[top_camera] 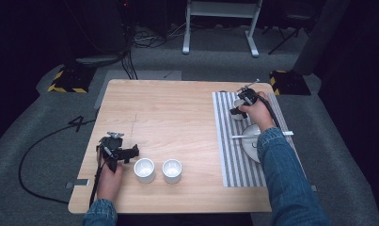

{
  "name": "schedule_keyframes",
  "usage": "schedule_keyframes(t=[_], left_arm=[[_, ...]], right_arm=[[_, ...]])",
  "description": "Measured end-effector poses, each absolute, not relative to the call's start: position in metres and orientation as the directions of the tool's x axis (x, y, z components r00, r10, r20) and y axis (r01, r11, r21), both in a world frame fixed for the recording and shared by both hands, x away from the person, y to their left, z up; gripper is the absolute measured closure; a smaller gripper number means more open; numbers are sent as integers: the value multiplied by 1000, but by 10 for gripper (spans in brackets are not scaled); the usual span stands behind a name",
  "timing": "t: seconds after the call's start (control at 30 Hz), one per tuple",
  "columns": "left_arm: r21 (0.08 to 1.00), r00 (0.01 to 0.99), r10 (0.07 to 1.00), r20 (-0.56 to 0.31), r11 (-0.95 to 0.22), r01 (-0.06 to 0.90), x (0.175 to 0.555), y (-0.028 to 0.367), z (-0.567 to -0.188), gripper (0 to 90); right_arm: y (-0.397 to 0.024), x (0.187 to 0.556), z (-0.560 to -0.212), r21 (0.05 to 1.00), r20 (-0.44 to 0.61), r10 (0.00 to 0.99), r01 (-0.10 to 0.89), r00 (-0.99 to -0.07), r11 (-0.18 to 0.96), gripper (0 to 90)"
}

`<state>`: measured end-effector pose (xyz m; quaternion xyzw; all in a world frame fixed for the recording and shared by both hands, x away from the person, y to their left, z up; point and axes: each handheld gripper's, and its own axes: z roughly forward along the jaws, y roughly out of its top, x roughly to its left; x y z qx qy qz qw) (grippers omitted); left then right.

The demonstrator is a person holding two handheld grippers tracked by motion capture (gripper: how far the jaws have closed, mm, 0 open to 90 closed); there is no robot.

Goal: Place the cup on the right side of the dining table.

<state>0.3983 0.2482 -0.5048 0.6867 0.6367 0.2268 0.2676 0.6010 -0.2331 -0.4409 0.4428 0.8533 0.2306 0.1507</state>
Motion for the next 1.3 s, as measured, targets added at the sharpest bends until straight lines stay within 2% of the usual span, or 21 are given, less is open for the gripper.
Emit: schedule_keyframes(t=[0.87, 1.1, 1.3], left_arm=[[658, 85, 996, -31, -43, 752, 398, 248, -505, 3], [656, 86, 996, -29, -46, 753, 398, 248, -505, 3], [657, 85, 996, -30, -44, 752, 398, 248, -505, 2]], right_arm=[[-239, 600, -454, 490, -7, 844, 734, -536, 470, 262], [-237, 597, -440, 529, -18, 851, 717, -525, 454, 199], [-240, 589, -420, 571, -52, 861, 692, -506, 442, 188]])
